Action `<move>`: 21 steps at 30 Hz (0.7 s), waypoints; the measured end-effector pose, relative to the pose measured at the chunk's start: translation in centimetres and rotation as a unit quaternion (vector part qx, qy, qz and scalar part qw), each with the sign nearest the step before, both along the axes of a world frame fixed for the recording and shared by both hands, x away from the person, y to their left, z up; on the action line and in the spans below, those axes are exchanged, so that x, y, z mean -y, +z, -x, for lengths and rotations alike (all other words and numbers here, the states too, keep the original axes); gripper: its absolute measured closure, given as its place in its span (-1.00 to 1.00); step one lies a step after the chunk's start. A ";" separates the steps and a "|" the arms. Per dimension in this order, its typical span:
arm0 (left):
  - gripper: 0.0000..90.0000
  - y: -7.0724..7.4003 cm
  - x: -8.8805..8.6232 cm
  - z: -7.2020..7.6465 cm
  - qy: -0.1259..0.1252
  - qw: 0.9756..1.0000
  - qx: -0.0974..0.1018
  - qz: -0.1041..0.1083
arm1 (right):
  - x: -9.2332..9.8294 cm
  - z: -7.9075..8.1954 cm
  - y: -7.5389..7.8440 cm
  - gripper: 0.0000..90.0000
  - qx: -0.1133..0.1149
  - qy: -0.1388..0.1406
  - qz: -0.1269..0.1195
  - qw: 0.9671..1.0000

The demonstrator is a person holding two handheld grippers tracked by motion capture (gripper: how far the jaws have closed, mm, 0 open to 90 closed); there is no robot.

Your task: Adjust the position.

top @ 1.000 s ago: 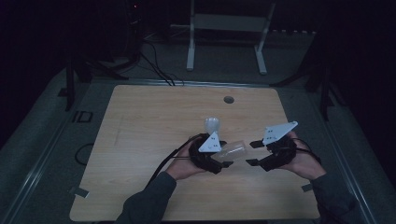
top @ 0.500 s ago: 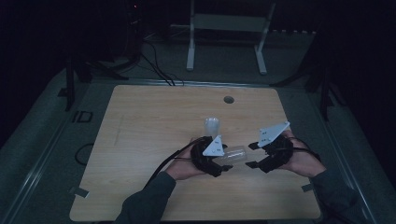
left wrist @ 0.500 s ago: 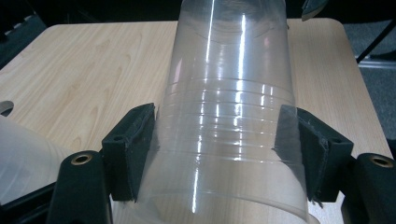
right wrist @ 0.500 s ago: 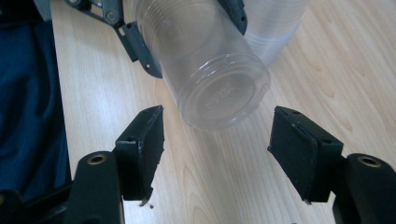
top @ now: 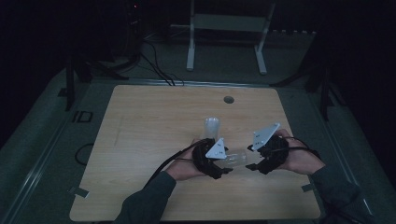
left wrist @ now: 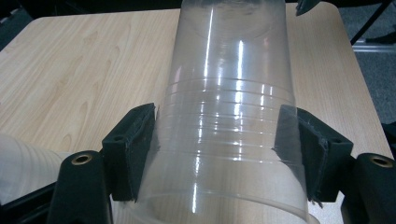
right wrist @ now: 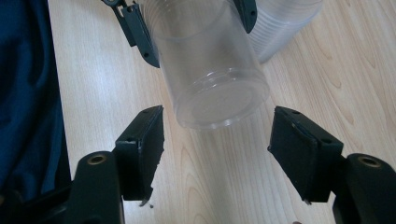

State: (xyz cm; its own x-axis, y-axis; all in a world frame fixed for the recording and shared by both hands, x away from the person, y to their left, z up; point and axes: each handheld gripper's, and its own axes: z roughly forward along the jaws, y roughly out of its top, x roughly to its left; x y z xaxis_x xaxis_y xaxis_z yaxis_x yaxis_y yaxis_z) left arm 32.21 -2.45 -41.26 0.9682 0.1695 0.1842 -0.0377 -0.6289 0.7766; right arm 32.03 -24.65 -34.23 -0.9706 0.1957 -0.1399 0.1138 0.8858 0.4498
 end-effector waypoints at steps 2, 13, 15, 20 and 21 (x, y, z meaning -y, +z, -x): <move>-0.34 0.0 0.0 0.0 0.000 1.000 0.000 -0.001 | -0.1 0.0 0.0 -0.22 -0.001 0.002 0.002 1.000; -0.34 0.0 0.3 0.1 -0.009 1.000 0.002 -0.022 | -1.1 0.1 -0.2 -0.24 -0.003 0.016 0.031 0.999; -0.34 -0.1 0.4 0.1 -0.010 1.000 0.003 -0.026 | -1.2 0.2 -0.3 -0.25 -0.003 0.019 0.035 0.999; -0.34 0.0 0.7 0.3 -0.013 0.999 0.008 -0.032 | -1.6 0.2 -0.6 -0.26 -0.002 0.024 0.047 0.999; -0.34 0.0 0.7 0.3 -0.015 0.999 0.009 -0.035 | -1.8 0.2 -0.7 -0.26 -0.002 0.027 0.054 0.998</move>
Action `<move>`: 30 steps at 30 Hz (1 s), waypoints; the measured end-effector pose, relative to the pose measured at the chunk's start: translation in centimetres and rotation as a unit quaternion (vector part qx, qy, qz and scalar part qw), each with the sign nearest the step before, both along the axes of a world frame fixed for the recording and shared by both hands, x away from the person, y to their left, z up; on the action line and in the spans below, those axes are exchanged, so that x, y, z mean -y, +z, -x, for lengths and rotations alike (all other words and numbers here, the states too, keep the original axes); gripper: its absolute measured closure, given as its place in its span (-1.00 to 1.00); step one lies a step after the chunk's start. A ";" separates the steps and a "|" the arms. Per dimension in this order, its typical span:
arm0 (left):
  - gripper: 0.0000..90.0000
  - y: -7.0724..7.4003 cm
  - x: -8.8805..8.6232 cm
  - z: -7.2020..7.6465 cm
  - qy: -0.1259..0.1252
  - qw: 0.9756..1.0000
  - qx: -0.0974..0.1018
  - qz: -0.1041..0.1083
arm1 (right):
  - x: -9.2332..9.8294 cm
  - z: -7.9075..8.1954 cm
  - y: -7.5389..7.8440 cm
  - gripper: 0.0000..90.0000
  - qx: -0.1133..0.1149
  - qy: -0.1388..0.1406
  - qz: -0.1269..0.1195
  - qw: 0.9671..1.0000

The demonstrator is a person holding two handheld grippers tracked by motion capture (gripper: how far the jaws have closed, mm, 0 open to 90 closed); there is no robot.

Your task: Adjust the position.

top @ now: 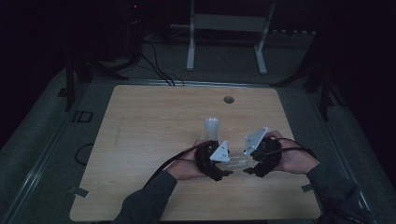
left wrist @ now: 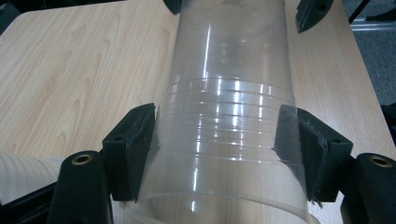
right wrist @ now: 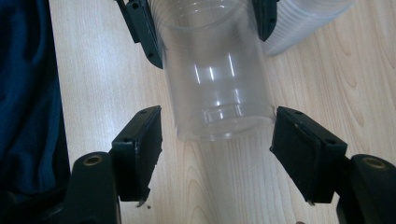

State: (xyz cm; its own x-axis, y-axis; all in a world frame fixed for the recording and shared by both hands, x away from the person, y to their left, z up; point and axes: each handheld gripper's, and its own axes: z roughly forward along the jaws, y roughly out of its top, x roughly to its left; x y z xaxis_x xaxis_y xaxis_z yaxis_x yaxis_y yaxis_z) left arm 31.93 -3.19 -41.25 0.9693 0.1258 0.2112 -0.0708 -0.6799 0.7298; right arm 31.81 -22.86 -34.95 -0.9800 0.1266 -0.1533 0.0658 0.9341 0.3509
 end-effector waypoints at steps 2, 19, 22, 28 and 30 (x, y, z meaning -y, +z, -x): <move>-0.34 0.0 0.1 0.0 -0.001 1.000 0.000 -0.002 | -0.1 0.0 -0.1 -0.26 0.000 0.002 0.004 1.000; -0.34 0.1 0.4 0.2 -0.011 1.000 0.005 -0.014 | -1.2 0.2 -1.0 -0.29 0.004 0.021 0.033 0.999; -0.33 0.2 0.5 0.2 -0.011 1.000 0.003 -0.012 | -1.4 0.2 -1.2 -0.29 0.006 0.022 0.039 0.999; -0.33 0.2 0.4 0.2 -0.011 1.000 0.004 -0.012 | -1.7 0.2 -1.5 -0.30 0.009 0.023 0.046 0.999; -0.32 0.2 0.4 0.2 -0.011 1.000 0.004 -0.012 | -1.8 0.2 -1.5 -0.30 0.010 0.024 0.049 0.998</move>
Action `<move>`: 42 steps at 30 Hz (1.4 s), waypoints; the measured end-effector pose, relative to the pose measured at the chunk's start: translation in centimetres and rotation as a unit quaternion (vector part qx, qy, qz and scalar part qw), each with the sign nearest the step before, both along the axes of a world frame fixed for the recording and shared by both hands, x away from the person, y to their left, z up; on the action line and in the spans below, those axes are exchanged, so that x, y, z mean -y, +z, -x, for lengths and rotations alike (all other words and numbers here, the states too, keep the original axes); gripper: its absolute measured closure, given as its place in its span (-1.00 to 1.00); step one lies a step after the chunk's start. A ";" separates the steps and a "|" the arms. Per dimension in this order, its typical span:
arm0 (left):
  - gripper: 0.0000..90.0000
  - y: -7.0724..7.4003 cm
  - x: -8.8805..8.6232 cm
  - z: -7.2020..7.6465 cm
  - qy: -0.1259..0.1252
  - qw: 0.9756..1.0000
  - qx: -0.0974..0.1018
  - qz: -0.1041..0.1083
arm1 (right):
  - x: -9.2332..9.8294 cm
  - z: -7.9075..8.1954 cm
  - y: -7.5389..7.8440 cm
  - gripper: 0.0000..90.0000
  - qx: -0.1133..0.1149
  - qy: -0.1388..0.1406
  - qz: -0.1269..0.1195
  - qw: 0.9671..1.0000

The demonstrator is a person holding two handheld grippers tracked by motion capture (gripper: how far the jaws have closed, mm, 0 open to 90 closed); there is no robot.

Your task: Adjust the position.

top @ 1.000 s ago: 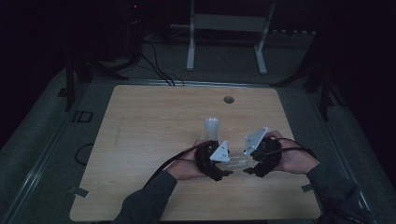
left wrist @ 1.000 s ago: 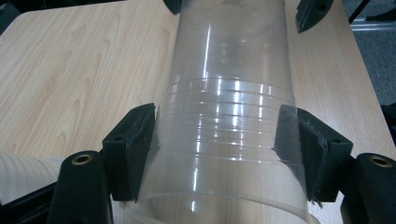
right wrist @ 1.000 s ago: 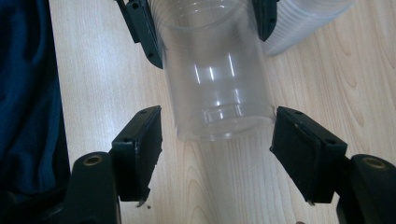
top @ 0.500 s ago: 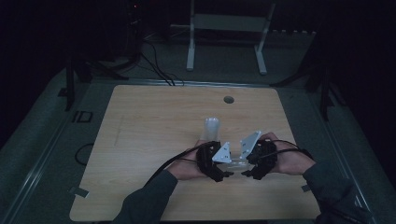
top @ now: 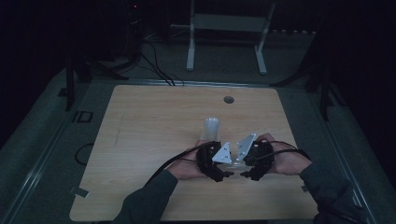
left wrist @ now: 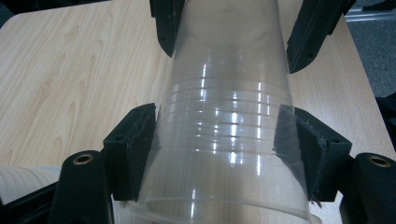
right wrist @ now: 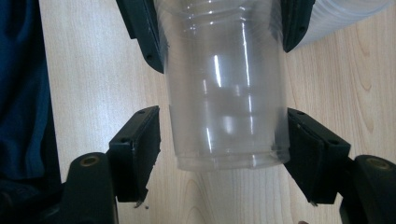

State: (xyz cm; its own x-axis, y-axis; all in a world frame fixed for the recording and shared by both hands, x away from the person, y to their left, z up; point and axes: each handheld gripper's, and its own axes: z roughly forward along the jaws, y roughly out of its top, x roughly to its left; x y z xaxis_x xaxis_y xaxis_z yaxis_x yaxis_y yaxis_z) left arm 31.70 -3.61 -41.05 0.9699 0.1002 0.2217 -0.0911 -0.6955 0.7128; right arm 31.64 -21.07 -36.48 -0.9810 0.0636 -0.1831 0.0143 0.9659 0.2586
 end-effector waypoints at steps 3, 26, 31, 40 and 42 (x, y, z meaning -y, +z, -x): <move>-0.32 0.0 0.0 0.1 0.000 1.000 -0.002 0.006 | -0.3 -0.1 -0.5 -0.29 -0.002 0.002 0.009 1.000; -0.61 0.4 0.0 0.3 0.019 0.999 0.007 0.032 | 0.3 -0.1 -0.6 -0.08 0.004 -0.018 -0.022 1.000; -0.63 0.7 -0.3 0.1 0.025 0.999 0.007 0.045 | 0.8 -0.1 -0.7 -0.08 0.004 -0.027 -0.027 0.999; -0.57 1.2 -0.7 0.2 0.030 0.998 0.013 0.061 | 1.6 -0.2 -1.2 -0.08 0.000 -0.047 -0.034 0.998; -0.52 1.4 -0.8 0.1 0.031 0.997 0.015 0.069 | 2.0 -0.2 -1.4 -0.08 -0.001 -0.057 -0.036 0.998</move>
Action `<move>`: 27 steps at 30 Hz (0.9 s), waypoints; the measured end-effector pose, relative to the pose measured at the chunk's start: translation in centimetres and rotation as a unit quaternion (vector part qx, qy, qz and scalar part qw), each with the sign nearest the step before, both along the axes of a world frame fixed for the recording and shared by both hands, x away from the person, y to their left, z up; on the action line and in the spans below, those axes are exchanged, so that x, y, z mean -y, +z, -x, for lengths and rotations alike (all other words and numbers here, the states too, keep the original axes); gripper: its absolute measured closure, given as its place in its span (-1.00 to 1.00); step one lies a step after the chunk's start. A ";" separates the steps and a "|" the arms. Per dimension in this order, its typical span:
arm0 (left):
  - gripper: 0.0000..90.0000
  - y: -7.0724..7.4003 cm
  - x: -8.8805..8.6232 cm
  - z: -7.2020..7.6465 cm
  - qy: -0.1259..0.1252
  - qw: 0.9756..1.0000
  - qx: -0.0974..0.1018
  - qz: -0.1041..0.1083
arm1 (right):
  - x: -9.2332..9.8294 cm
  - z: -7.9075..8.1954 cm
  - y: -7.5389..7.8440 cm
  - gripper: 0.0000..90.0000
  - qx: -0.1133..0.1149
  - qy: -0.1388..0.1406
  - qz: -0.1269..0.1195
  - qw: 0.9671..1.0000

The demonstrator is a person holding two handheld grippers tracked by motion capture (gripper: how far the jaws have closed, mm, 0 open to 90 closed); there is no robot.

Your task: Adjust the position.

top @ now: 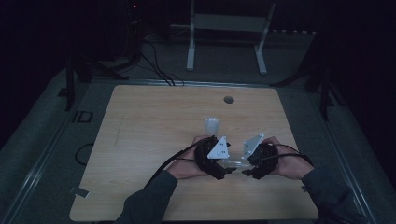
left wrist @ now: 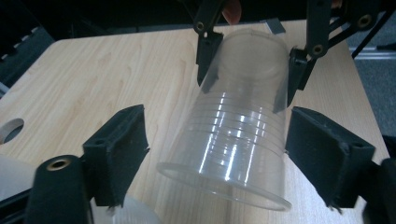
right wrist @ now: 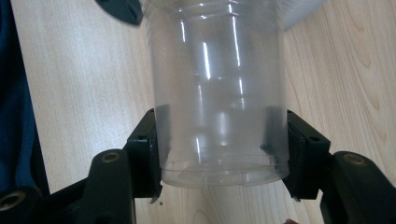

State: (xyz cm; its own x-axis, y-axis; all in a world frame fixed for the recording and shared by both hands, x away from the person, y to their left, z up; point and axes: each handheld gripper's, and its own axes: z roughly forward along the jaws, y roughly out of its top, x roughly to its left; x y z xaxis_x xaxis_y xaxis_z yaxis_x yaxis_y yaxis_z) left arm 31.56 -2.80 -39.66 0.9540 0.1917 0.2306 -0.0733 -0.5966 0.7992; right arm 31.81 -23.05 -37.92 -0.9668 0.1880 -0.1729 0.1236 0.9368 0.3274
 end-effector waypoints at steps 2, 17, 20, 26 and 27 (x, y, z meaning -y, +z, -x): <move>-0.49 0.0 0.0 0.0 0.001 1.000 0.001 0.002 | 0.1 0.0 -0.1 -0.08 0.000 -0.002 -0.001 1.000; -0.43 0.6 -0.7 -0.6 0.030 0.999 0.000 0.033 | 2.4 -0.2 -1.1 -0.08 0.014 -0.071 -0.036 0.997; -0.43 0.5 -0.8 -0.7 0.035 0.999 -0.001 0.034 | 2.8 -0.3 -1.2 -0.08 0.018 -0.084 -0.048 0.995; -0.43 0.5 -0.9 -0.8 0.040 0.998 -0.002 0.042 | 3.3 -0.2 -1.7 -0.08 0.029 -0.105 -0.064 0.992; -0.43 0.6 -0.9 -0.8 0.041 0.998 -0.002 0.046 | 3.3 -0.2 -1.7 -0.08 0.030 -0.108 -0.066 0.991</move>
